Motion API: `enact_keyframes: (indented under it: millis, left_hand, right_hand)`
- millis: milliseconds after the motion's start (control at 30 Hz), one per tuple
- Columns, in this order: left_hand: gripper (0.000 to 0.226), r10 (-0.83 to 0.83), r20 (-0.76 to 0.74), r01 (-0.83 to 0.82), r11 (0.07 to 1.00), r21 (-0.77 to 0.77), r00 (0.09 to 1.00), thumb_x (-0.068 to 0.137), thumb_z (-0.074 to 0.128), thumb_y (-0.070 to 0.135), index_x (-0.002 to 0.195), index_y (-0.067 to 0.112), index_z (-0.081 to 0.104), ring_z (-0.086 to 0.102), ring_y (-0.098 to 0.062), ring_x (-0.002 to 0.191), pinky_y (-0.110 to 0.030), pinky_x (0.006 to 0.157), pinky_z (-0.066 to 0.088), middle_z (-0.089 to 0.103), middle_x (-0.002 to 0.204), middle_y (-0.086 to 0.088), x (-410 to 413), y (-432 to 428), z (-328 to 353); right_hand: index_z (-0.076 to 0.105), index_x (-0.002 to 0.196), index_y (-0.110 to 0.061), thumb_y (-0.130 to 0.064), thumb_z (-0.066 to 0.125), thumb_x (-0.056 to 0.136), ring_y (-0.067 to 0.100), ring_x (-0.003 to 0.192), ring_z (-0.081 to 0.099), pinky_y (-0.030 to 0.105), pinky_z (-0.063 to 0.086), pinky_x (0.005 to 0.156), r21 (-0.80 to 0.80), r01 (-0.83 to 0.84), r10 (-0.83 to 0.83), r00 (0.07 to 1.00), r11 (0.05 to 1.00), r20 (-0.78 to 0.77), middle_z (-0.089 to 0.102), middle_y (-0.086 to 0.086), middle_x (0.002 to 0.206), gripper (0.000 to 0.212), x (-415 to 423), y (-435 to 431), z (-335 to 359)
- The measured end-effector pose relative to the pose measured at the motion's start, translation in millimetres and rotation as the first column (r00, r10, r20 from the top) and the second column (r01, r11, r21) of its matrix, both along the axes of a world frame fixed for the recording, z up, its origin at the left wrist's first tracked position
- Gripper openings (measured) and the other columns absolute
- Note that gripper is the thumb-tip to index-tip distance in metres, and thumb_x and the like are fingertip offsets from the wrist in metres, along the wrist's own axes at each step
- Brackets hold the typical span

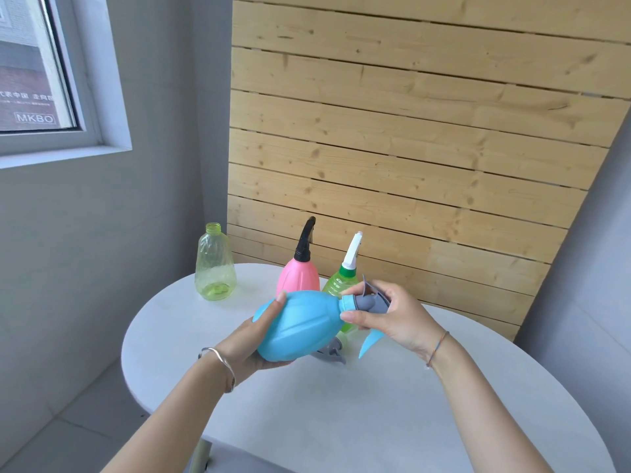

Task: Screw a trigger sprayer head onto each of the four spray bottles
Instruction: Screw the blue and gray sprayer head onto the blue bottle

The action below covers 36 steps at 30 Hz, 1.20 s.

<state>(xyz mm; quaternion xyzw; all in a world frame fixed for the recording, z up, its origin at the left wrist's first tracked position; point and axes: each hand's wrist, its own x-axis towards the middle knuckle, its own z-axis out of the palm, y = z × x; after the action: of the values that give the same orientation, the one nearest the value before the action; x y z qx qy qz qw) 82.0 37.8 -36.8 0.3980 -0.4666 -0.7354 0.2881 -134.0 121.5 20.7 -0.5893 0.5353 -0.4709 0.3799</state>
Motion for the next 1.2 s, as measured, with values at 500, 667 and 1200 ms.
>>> enact_keyframes:
  millis: [500, 667, 1200]
  left_hand:
    - [0.090, 0.061, 0.186, -0.061, 0.998, -0.008, 0.981, 0.031, 0.074, 0.076, 0.102, 0.021, 0.067, 0.074, -0.025, 0.079, -0.039, 0.062, 0.060, 0.075, 0.095, -0.010, 20, -16, 5]
    - [0.075, 0.103, 0.136, -0.087, 0.989, -0.123, 0.985, 0.042, 0.071, 0.073, 0.099, 0.026, 0.067, 0.074, -0.021, 0.078, -0.036, 0.062, 0.059, 0.077, 0.090, -0.004, 18, -12, 9]
    - [0.062, -0.148, -0.156, 0.104, 0.960, -0.261, 0.977, 0.069, 0.069, 0.062, 0.121, 0.031, 0.059, 0.063, -0.016, 0.113, -0.025, 0.081, 0.056, 0.064, 0.128, -0.002, 30, -14, 11]
  right_hand:
    - [0.073, 0.089, -0.025, -0.009, 0.082, 0.066, -0.006, 0.078, 0.062, 0.008, 0.045, 0.070, -0.075, -0.019, 0.005, 0.983, 0.997, -0.182, 0.071, -0.023, 0.081, 0.029, 8, -6, 2]
    - [0.072, 0.091, -0.012, -0.006, 0.080, 0.069, 0.002, 0.069, 0.064, 0.014, 0.051, 0.061, -0.030, -0.002, 0.001, 0.999, 1.000, -0.041, 0.072, -0.014, 0.077, 0.025, 11, -10, -2]
    - [0.073, 0.087, -0.014, -0.017, 0.077, 0.073, 0.013, 0.065, 0.065, 0.020, 0.052, 0.056, 0.119, 0.100, -0.116, 0.985, 0.988, 0.129, 0.072, -0.002, 0.076, 0.015, 1, -10, -4]
